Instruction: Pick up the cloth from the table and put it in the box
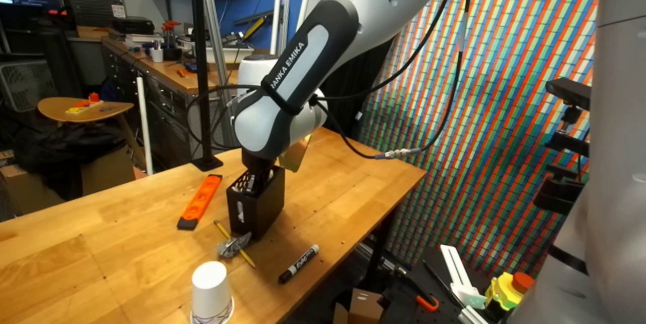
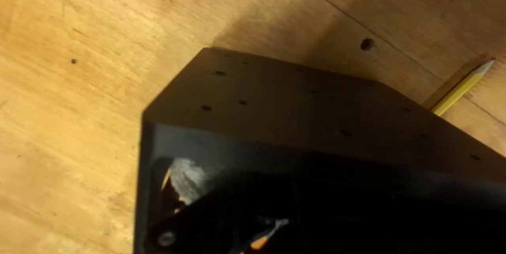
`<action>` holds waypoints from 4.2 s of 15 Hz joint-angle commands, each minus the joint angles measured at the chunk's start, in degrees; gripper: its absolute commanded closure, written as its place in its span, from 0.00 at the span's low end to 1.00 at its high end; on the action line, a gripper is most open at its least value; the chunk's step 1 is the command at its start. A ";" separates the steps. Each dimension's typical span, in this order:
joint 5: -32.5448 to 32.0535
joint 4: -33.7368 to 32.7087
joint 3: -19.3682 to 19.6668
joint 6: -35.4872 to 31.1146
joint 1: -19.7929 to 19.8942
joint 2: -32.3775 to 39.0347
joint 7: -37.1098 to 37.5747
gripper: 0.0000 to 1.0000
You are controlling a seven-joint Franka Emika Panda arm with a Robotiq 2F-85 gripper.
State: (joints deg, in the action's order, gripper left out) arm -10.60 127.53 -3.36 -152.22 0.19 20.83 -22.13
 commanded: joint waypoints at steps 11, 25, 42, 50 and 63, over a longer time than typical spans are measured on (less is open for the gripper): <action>5.38 1.88 -2.46 4.93 3.80 -5.09 -4.65 0.93; 0.00 2.09 -2.48 10.13 -3.18 -12.88 1.45 0.93; -0.72 1.45 -2.11 8.34 -4.15 -10.36 1.75 0.94; 0.63 -0.48 -2.19 7.09 -2.63 -5.57 -0.59 0.93; 7.80 -5.22 -3.62 6.31 4.95 1.77 -10.46 0.93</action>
State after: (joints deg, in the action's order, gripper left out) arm -5.57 124.41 -5.74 -145.55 3.20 20.39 -29.34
